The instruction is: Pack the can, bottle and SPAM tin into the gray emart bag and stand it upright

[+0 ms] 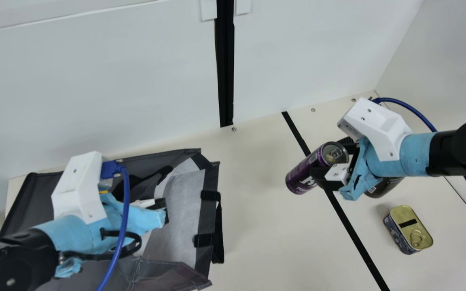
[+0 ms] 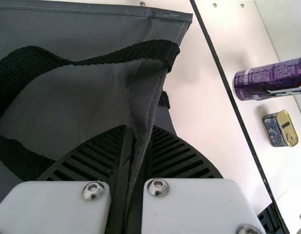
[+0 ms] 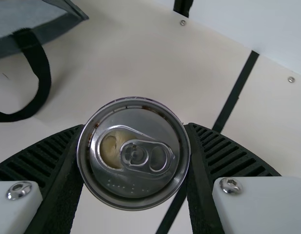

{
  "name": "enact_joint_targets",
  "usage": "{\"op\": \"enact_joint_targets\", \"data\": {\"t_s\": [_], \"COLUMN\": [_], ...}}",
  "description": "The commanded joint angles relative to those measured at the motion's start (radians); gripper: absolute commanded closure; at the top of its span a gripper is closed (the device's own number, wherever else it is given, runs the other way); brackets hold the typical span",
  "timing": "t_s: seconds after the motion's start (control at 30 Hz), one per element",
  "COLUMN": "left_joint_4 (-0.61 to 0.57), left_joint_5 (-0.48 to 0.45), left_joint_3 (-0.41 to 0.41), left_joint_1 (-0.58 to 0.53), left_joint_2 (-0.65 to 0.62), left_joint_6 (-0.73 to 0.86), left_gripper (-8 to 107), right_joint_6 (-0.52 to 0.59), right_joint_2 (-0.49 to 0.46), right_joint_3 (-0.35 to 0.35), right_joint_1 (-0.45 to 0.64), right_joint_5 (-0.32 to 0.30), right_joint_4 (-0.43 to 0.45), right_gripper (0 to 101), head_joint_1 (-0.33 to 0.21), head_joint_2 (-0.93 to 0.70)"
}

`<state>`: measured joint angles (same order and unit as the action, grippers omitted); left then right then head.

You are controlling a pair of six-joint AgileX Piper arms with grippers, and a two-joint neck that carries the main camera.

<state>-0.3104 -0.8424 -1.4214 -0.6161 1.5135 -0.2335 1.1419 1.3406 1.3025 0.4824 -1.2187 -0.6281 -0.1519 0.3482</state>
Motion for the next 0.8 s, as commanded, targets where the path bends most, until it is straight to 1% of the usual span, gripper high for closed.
{"op": "enact_joint_targets", "data": {"t_s": [0.0, 0.4, 0.77], "left_joint_4": [0.0, 0.0, 0.0], "left_joint_5": [0.0, 0.0, 0.0], "left_joint_3": [0.0, 0.0, 0.0], "left_joint_1": [0.0, 0.0, 0.0], "left_joint_2": [0.0, 0.0, 0.0], "left_joint_6": [0.0, 0.0, 0.0], "left_gripper": [107, 107, 107], "right_joint_6": [-0.004, -0.002, -0.003], "right_joint_2": [-0.002, -0.024, -0.043], "right_joint_3": [-0.007, -0.049, -0.087], "right_joint_1": [-0.005, -0.045, -0.109], "right_joint_5": [-0.001, -0.001, -0.001], "right_joint_4": [-0.028, -0.181, -0.311], "right_gripper": [101, 101, 101], "head_joint_1": [-0.023, -0.023, -0.023], "head_joint_2": [0.001, 0.001, 0.001]}}
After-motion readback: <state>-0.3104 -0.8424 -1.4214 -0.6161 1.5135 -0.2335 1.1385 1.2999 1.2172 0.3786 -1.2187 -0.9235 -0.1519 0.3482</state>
